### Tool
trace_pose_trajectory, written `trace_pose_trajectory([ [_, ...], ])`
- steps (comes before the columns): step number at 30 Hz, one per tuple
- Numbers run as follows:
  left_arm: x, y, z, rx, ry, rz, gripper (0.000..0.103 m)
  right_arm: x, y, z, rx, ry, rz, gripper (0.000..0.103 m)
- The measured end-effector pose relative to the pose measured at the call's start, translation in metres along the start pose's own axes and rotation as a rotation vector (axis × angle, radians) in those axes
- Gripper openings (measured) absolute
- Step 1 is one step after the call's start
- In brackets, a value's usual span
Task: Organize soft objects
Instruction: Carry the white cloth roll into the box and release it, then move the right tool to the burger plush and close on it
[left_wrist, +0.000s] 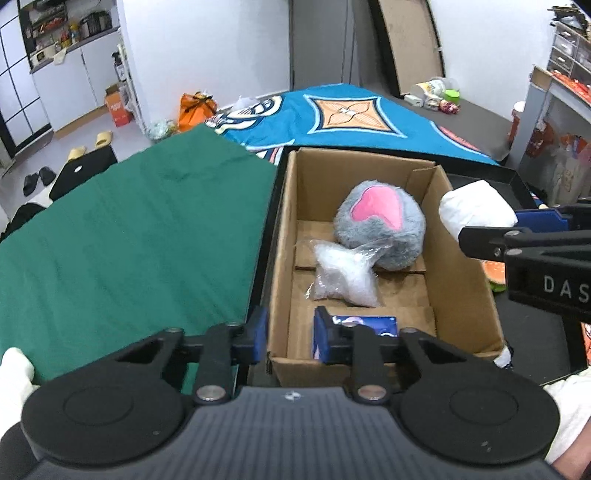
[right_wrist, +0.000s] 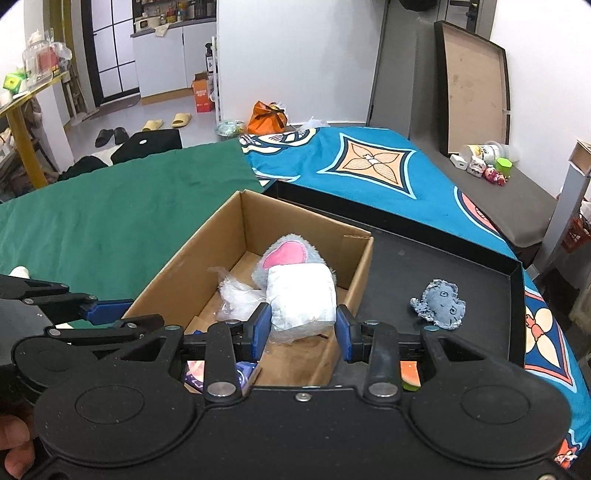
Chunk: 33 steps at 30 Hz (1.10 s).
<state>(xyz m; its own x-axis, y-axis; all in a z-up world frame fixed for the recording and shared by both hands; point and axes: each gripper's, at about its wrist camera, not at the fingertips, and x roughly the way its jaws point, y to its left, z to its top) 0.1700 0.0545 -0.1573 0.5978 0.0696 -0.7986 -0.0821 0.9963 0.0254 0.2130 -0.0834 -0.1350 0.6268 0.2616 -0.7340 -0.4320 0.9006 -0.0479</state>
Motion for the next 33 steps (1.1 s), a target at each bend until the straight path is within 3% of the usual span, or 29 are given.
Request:
trace_pose_trajectory([
  [6,0.001,0.007,-0.002,-0.030,-0.002,0.006,0.007,0.009,0.012,0.003,-0.018,0.020,-0.015,0.038],
  [12,0.002,0.014,-0.002,-0.047,-0.010,-0.006,0.007,0.016,0.011,0.000,0.002,0.051,-0.063,0.052],
  [23,0.002,0.015,-0.001,-0.060,-0.004,-0.016,0.007,-0.004,-0.020,-0.009,0.115,0.003,-0.058,0.056],
  [33,-0.002,0.014,-0.002,-0.051,-0.011,-0.011,0.010,-0.013,-0.053,-0.025,0.159,0.002,-0.113,0.056],
])
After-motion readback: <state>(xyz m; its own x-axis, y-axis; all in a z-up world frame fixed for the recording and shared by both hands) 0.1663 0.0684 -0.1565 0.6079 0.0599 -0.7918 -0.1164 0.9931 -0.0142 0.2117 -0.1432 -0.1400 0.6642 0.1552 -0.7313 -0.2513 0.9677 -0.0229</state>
